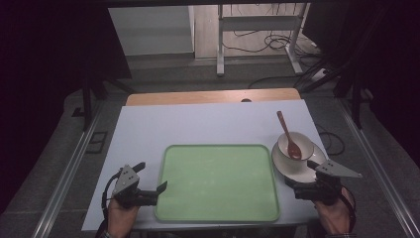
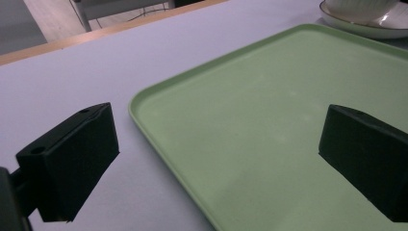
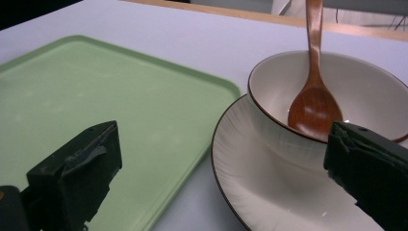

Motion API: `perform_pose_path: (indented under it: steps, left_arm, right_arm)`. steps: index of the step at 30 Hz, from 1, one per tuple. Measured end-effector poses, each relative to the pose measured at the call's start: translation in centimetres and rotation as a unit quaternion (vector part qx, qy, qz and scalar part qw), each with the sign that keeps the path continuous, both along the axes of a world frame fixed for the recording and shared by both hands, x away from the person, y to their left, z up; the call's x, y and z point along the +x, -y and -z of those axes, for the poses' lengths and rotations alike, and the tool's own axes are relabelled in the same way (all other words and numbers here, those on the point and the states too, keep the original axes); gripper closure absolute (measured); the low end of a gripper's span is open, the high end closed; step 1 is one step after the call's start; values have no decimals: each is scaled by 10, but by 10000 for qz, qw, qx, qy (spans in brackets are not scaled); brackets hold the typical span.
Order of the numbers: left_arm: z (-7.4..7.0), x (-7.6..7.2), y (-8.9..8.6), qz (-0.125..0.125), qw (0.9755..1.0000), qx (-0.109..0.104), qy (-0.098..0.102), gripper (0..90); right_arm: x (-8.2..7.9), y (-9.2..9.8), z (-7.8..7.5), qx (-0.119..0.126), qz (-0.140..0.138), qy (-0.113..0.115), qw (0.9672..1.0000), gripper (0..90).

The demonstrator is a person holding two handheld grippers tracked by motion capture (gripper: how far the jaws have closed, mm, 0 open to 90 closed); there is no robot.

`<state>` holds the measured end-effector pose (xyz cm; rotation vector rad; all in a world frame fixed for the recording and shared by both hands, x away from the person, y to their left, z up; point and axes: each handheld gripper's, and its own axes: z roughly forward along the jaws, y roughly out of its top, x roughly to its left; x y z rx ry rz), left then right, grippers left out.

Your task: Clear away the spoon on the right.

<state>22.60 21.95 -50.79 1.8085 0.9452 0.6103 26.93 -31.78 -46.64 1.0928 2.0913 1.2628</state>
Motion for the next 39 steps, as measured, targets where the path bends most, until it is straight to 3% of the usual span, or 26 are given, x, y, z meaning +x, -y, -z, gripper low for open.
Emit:
perform_pose_path:
  steps: [8,15,39]
  left_arm:
    - [0,0,-1,12,10000,-84,-48,3]
    - [0,0,-2,31,9997,-200,-100,6]
    - [-2,-2,-1,16,9999,-155,44,14]
  right_arm:
    - [0,-6,5,-324,-86,34,9994,0]
    - [2,-5,6,-367,-113,23,9993,0]
    - [4,0,-1,-424,9,198,9989,0]
